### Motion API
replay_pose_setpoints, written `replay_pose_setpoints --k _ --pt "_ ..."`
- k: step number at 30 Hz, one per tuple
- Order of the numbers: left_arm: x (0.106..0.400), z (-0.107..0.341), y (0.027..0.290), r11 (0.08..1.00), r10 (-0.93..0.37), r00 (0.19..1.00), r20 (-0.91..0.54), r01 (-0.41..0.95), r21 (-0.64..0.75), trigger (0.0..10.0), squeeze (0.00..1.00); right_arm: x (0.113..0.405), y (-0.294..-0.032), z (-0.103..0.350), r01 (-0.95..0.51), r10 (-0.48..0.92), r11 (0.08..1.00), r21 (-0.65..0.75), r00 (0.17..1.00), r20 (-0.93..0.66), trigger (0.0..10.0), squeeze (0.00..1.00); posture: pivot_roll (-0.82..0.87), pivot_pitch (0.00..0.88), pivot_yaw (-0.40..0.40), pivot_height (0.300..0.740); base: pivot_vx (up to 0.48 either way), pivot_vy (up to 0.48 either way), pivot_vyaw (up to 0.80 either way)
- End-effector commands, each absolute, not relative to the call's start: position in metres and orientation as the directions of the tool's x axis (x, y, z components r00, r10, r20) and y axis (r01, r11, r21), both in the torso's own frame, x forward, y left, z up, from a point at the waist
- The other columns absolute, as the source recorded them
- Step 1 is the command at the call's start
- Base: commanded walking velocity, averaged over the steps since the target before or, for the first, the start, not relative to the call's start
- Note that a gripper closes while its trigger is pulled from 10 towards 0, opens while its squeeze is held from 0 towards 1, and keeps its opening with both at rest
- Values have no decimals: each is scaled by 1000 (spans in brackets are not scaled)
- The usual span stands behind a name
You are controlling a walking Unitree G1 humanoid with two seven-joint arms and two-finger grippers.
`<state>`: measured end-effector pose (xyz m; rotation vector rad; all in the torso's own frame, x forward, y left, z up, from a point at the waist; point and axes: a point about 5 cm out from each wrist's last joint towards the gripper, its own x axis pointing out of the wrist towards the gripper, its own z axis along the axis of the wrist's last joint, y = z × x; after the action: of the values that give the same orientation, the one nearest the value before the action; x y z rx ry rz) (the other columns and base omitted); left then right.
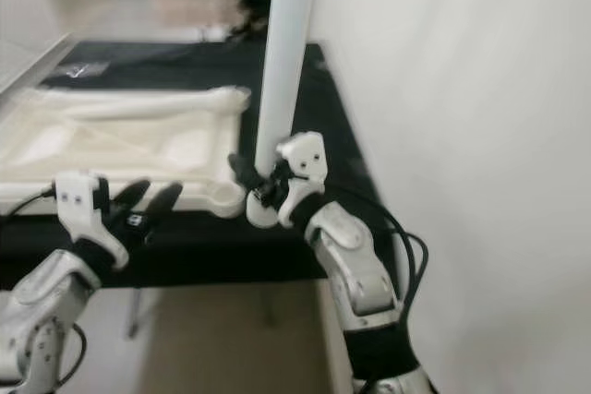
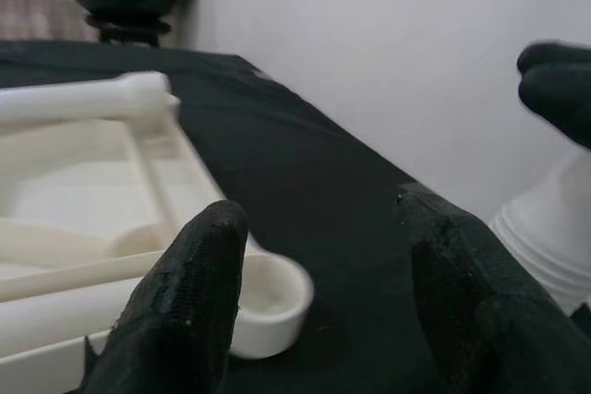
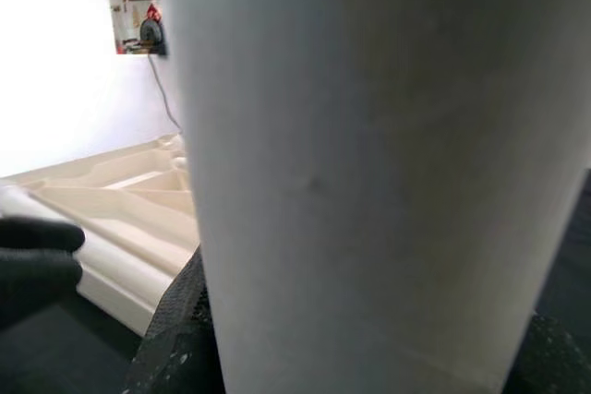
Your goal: Building children table
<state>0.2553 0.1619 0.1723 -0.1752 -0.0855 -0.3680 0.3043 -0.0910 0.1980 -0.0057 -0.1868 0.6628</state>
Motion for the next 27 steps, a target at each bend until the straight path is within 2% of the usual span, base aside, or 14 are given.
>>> replay_pose_setpoints --k 1,6,7,8,10,13,15,18,27 --pt "253 171 161 921 -344 933 108 358 -152 10000 0 300 -87 199 -632 635 771 -80 752 177 10000 0 60 31 -20 740 334 0 -800" --pt "251 167 159 921 -347 932 103 359 -149 10000 0 298 -84 196 -663 666 745 -79 728 163 10000 0 59 25 -17 740 332 0 -160" --pt "250 165 156 923 -347 933 98 358 -143 10000 0 293 -82 198 -729 728 680 -71 662 179 10000 0 62 25 -16 740 296 0 800" --pt "250 165 156 923 -347 933 98 358 -143 10000 0 293 -82 198 -729 728 680 -71 662 179 10000 0 62 25 -16 740 296 0 800" --pt "248 162 155 930 -336 939 75 343 -131 10000 0 287 -81 197 -775 775 627 -86 608 174 10000 0 61 26 -13 740 148 0 800" --pt "247 160 154 935 -328 943 60 333 -122 10000 0 284 -81 196 -786 787 611 -94 591 174 10000 0 61 28 -12 740 0 0 800" --pt "246 155 153 943 -317 948 20 317 -103 10000 0 284 -82 194 -786 789 610 -100 592 165 10000 0 62 31 -11 740 0 0 0" --pt "241 148 149 948 -309 951 -24 306 -85 10000 0 284 -85 192 -784 790 611 -109 595 144 10000 0 61 35 -11 740 0 472 0" --pt "230 145 142 950 -308 951 -38 306 -57 10000 0 285 -93 186 -792 799 601 -105 592 107 10000 0 70 47 -12 740 0 472 0"
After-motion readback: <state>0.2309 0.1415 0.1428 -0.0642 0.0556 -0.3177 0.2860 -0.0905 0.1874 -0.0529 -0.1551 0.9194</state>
